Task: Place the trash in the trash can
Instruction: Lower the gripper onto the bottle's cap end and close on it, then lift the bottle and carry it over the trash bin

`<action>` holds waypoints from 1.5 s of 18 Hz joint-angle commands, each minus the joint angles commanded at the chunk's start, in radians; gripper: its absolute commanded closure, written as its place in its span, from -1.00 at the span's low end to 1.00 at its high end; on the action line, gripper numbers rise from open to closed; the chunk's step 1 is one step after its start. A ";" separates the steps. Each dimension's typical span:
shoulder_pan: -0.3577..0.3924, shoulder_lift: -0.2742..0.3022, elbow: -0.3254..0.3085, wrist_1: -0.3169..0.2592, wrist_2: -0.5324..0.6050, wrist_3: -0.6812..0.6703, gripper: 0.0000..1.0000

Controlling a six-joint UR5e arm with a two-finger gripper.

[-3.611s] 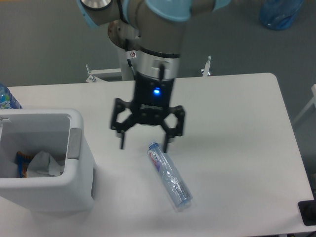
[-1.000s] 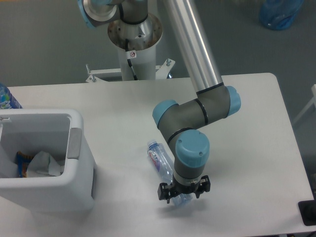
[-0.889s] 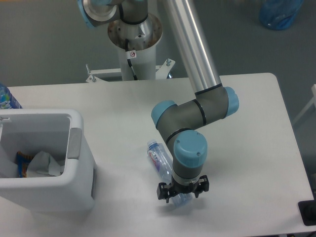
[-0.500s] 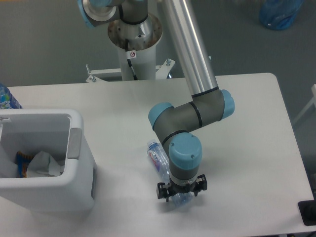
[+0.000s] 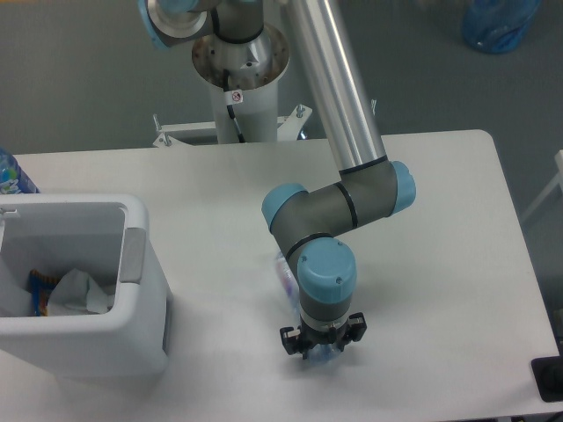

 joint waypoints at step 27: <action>0.089 0.212 0.147 -0.002 -0.345 -0.153 -0.10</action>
